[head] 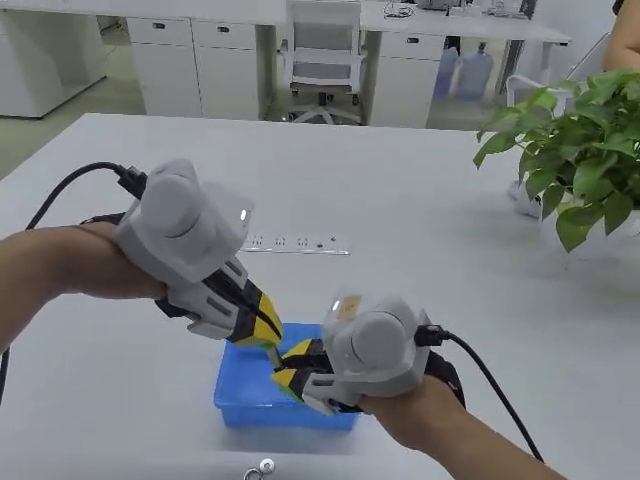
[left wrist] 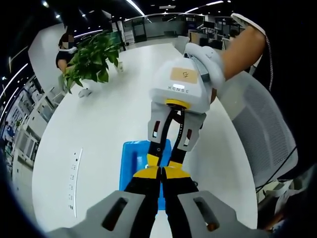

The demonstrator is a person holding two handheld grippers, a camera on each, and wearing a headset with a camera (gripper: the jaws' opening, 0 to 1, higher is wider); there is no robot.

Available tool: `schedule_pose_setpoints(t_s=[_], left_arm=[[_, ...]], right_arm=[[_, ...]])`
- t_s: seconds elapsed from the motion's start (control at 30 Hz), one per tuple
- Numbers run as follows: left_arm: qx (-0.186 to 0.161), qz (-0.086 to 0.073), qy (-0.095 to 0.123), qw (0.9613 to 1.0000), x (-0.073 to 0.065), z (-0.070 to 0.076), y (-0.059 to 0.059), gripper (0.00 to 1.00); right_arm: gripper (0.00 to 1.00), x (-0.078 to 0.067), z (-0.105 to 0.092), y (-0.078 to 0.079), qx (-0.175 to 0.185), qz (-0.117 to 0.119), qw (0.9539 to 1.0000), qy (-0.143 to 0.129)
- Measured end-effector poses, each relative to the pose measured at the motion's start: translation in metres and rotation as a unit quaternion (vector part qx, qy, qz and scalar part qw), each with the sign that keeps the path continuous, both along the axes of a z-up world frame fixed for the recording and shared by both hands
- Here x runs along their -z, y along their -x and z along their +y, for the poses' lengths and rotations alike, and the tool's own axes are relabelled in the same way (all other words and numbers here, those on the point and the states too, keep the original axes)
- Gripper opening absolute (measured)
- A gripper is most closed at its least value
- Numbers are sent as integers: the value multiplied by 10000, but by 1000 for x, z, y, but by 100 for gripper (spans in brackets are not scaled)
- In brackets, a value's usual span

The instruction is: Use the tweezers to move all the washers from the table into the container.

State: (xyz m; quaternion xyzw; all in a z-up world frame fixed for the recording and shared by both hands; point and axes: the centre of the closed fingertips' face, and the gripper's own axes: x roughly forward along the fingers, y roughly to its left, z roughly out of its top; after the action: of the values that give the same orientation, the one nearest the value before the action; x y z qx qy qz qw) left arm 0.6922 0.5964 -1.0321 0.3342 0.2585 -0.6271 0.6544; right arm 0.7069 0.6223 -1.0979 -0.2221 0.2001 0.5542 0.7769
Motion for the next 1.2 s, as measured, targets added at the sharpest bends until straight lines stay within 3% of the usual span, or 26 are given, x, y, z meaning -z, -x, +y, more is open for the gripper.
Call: schedule_pose_setpoints(t_s=[0.47, 0.8, 1.03, 1.2], left_arm=[[0, -87, 12, 10000, -8, 3, 23, 5], [12, 9, -44, 10000, 2, 4, 44, 5], [11, 72, -66, 10000, 10, 6, 53, 5], [-37, 196, -98, 9998, 19, 8, 60, 5]], right_arm=[[11, -9, 3, 26, -77, -117, 9999, -15], [11, 1, 9, 45, -234, -52, 9997, 80], [11, 9, 14, 55, -325, 26, 9994, 92], [11, 19, 16, 64, -379, 160, 9991, 113]])
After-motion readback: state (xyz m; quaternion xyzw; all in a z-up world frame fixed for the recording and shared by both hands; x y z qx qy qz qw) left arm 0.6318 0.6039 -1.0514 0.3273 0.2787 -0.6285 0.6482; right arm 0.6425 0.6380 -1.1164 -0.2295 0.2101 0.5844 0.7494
